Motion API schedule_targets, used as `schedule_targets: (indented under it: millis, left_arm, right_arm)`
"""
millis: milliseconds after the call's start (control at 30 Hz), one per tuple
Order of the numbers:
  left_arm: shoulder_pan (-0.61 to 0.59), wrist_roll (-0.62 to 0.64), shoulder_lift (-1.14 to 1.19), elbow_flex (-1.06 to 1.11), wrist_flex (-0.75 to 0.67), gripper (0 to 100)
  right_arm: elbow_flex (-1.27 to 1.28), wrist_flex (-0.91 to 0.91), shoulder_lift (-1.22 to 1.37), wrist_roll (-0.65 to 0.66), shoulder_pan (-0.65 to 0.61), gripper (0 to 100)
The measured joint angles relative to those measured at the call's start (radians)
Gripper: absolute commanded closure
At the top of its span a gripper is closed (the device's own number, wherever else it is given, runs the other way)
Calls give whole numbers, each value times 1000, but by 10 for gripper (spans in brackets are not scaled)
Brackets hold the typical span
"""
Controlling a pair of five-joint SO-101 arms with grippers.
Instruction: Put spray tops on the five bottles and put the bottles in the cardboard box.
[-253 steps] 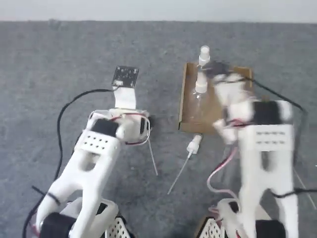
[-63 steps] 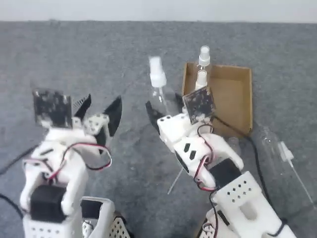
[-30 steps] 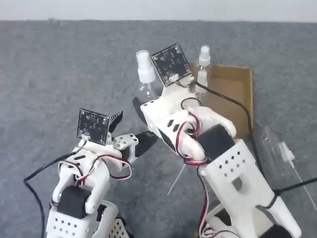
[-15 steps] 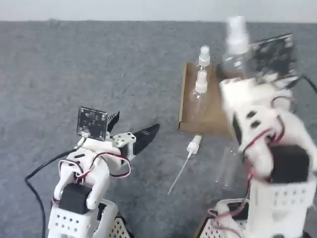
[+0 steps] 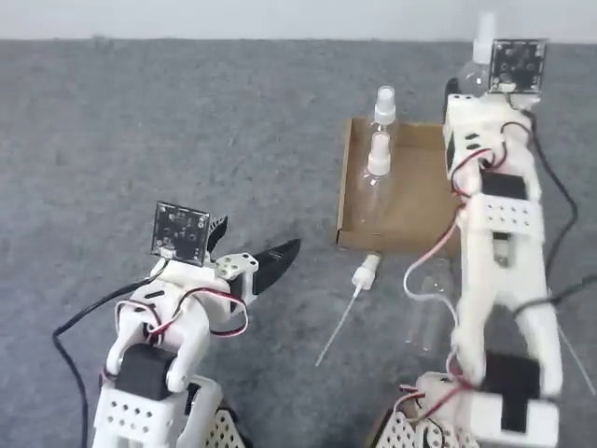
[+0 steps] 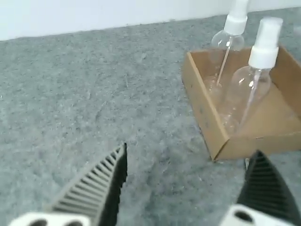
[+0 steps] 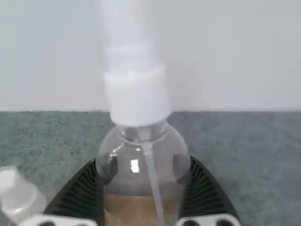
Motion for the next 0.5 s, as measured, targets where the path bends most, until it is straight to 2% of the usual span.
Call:
schedule_targets:
  millis: [133,500]
  left_arm:
    - [2,0,0,2,0,629]
    - [2,2,0,2,0,629]
  right_arm:
    - [0,-121,137,-68,0,993]
    - [0,-414,382,-74,0,993]
